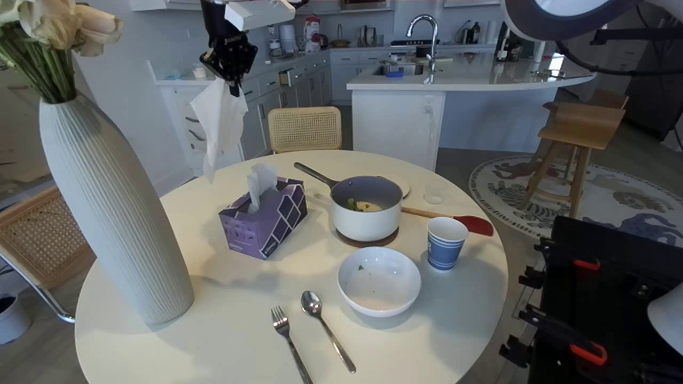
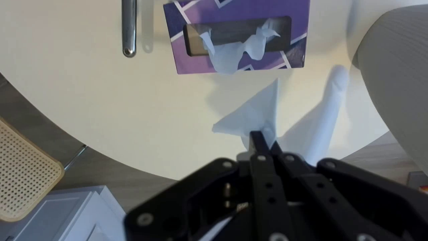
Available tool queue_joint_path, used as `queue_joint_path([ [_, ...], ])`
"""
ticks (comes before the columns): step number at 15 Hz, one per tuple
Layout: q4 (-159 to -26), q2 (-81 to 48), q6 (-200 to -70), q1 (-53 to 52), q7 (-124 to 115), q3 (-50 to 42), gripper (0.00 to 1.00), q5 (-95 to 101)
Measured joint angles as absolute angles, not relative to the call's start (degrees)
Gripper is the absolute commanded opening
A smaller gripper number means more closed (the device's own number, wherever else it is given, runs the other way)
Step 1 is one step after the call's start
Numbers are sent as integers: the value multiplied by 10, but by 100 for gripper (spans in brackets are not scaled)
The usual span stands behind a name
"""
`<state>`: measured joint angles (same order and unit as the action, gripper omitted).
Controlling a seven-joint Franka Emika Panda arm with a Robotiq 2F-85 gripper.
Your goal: Pull out a tissue from the box and place it on the table
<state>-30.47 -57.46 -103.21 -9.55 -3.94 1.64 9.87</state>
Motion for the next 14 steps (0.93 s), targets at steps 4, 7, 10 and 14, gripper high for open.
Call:
queue_joint_path([
  [4,-305,-573,-969,-84,-39,18,0,95],
  [7,-306,-573,-927,-70,-37,24,0,85],
  [10,-307,-574,-892,-55,-28,39,0,67],
  [14,-309,-578,-841,-47,-23,59,0,51],
])
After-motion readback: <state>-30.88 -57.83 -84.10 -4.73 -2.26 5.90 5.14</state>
